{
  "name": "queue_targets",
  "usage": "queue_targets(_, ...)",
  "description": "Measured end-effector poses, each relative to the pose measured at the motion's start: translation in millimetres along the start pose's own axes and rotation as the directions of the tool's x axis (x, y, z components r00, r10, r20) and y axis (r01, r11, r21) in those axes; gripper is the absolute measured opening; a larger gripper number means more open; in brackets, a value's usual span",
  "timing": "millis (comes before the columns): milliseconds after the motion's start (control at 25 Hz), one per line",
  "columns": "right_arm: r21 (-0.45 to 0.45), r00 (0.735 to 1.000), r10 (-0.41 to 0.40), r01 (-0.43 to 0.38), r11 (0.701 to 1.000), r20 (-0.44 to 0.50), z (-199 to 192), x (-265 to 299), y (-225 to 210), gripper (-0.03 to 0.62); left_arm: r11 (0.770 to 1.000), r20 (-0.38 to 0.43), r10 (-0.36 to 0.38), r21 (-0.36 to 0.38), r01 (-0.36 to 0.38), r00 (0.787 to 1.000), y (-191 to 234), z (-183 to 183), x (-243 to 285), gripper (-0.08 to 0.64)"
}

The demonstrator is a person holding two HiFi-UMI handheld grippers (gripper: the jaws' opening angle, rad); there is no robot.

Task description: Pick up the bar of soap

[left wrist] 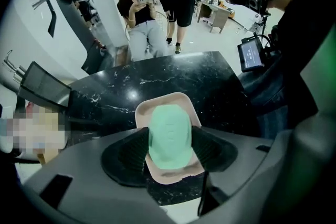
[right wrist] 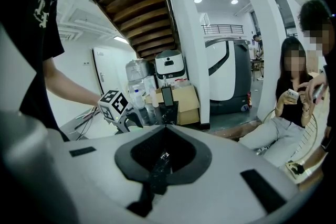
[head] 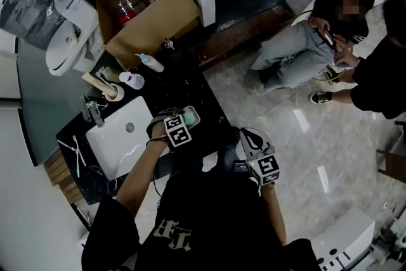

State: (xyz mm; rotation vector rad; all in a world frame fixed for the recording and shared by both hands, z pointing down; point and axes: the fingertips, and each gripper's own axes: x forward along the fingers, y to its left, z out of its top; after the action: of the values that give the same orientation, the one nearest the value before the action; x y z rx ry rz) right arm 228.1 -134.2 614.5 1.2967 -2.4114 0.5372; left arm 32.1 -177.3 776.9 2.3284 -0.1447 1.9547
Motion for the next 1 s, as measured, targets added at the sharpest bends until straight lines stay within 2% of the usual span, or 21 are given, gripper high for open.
queue_targets(200, -0.005, 1.000, 0.019, -0.019, 1.000, -0.005, 2.4, 6.7, -7.8, 0.008, 0.998, -0.114, -0.067, -0.028, 0.065, 0.991, -1.8, -0.8, 2.8, 0.265)
queue_targets(400, -0.020, 0.999, 0.035, -0.035, 0.999, -0.008, 8.4, 12.4, -19.5, 0.008, 0.990, -0.218, -0.135, -0.080, 0.120, 0.967, -3.1, 0.6, 5.0, 0.265)
queue_targets(520, -0.026, 0.999, 0.050, -0.051, 0.998, -0.012, 9.9, 15.9, -26.8, 0.008, 0.987, -0.281, -0.157, -0.074, 0.142, 0.947, -5.0, 0.5, 6.1, 0.264)
queue_targets(640, -0.030, 0.998, 0.068, -0.069, 0.997, -0.016, 11.5, 19.4, -35.1, 0.008, 0.991, -0.323, -0.134, -0.028, 0.132, 0.937, -4.9, 1.0, 5.9, 0.264)
queue_targets(800, -0.045, 0.996, 0.089, -0.089, 0.995, -0.020, 16.7, 22.3, -46.0, 0.008, 0.996, -0.305, -0.069, 0.033, 0.082, 0.950, -2.0, 3.7, 5.3, 0.264)
queue_targets(1000, -0.056, 0.994, 0.106, -0.107, 0.993, -0.017, 21.3, 21.2, -55.9, 0.008, 0.999, -0.195, -0.027, -0.031, 0.021, 0.980, 0.0, 6.9, 3.4, 0.262)
